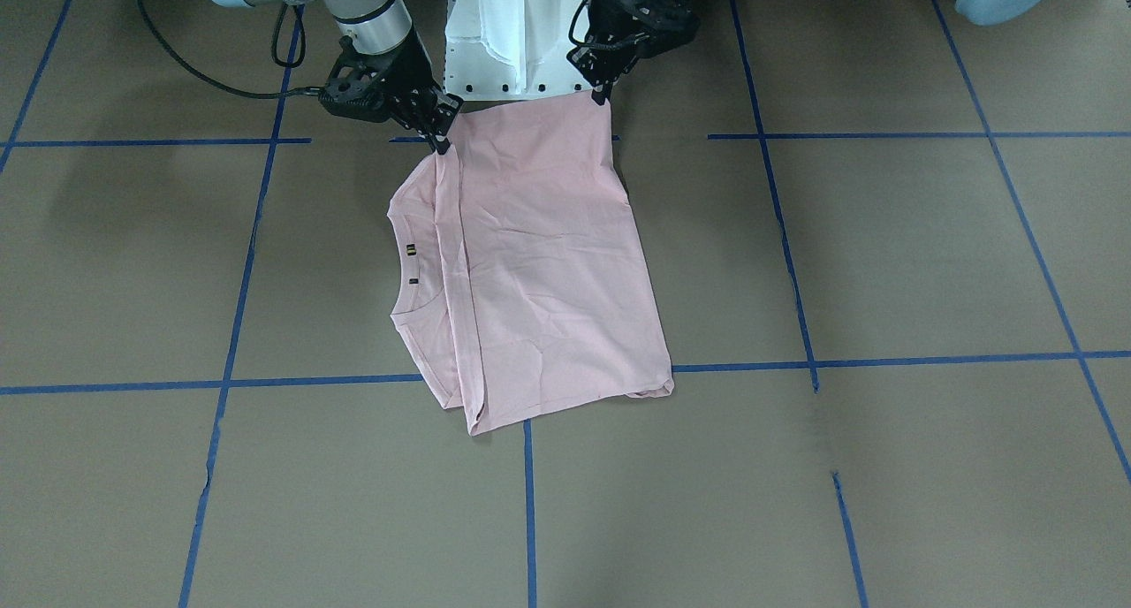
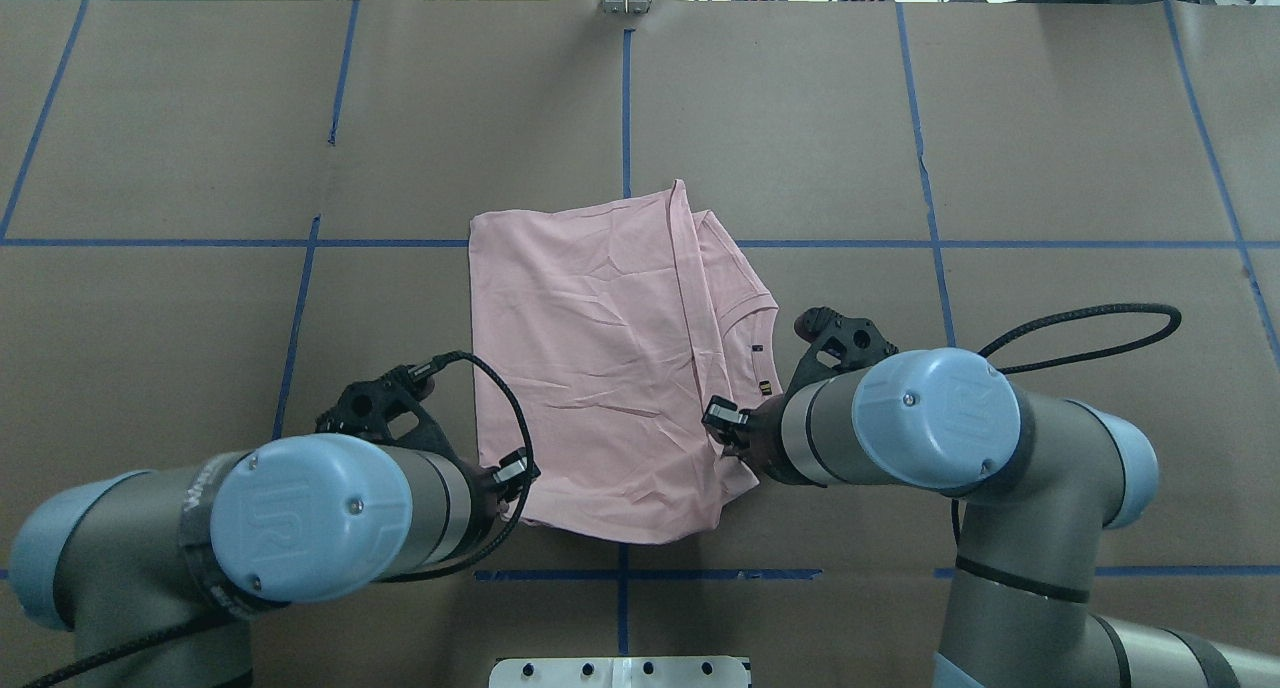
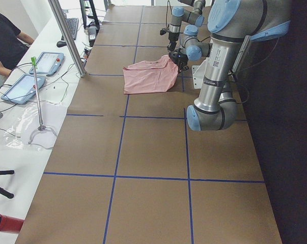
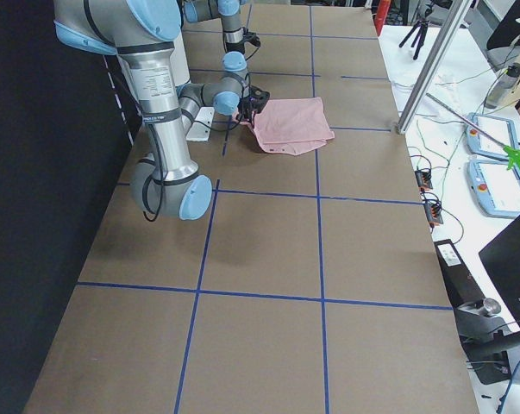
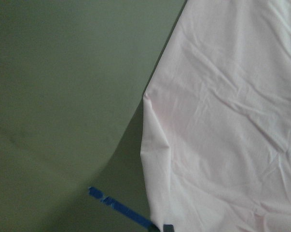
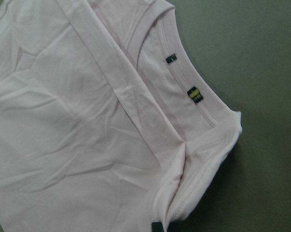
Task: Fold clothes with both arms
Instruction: 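Lift the near edge with both grippers and fold it away from the robot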
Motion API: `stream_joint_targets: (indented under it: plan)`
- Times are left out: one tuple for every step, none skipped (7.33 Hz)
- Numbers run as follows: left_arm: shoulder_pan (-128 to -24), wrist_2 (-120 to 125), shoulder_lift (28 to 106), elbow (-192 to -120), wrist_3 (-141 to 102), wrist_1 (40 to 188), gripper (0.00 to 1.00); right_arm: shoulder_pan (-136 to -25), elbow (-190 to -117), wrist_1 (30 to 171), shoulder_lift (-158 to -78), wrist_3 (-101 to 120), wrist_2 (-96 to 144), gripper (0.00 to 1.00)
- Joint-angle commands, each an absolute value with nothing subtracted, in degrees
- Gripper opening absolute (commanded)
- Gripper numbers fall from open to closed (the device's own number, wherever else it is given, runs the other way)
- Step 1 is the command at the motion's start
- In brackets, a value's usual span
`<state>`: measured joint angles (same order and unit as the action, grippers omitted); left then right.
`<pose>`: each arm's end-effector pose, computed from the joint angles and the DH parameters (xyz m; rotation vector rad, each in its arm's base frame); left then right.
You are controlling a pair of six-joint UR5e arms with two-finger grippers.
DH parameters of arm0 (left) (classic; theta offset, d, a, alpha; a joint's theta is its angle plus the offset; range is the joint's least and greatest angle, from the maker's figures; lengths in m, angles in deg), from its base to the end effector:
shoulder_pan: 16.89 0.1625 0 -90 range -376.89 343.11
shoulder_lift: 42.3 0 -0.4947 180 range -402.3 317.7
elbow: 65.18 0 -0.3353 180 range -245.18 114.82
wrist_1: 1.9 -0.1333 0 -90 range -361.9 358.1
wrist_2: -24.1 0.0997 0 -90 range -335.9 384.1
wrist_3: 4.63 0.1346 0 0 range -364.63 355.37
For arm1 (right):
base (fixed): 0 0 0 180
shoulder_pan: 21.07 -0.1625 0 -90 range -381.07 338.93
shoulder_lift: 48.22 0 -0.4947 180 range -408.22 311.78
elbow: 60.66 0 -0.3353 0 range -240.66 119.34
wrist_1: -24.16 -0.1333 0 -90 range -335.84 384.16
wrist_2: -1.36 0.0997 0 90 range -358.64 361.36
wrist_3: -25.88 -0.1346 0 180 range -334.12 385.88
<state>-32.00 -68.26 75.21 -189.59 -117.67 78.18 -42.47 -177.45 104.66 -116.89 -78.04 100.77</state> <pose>0.5012 -0.2677 0.3097 -0.1026 0.9176 -0.6001 -0.4895 -0.3113 0.3606 -0.0853 -1.0216 0.4797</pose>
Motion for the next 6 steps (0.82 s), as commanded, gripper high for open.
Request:
stream_joint_targets:
  plan:
    - [-37.1, -68.3, 75.9, -186.5, -113.0, 81.8, 0.00, -47.2, -172.4, 104.7, -114.2, -75.1, 100.8, 0.00]
    - [-37.4, -68.3, 75.9, -183.1, -113.3, 85.1, 0.00, -48.1, -170.4, 104.7, -113.0, -75.0, 100.8, 0.00]
    - [-38.1, -68.2, 75.9, -180.9, -113.4, 87.4, 0.00, -48.9, -169.1, 104.7, -111.7, -75.0, 100.8, 0.00]
    - [-39.0, -68.2, 76.0, -180.5, -113.3, 87.9, 0.00, -49.9, -167.6, 104.6, -110.3, -75.0, 100.8, 0.00]
    - [-40.4, -68.2, 76.5, -180.5, -113.0, 88.0, 0.00, -51.3, -166.1, 104.6, -108.6, -75.0, 101.0, 0.00]
    - [-43.2, -68.3, 78.1, -179.4, -112.6, 88.6, 0.00, -53.7, -163.2, 104.6, -106.0, -74.9, 101.7, 0.00]
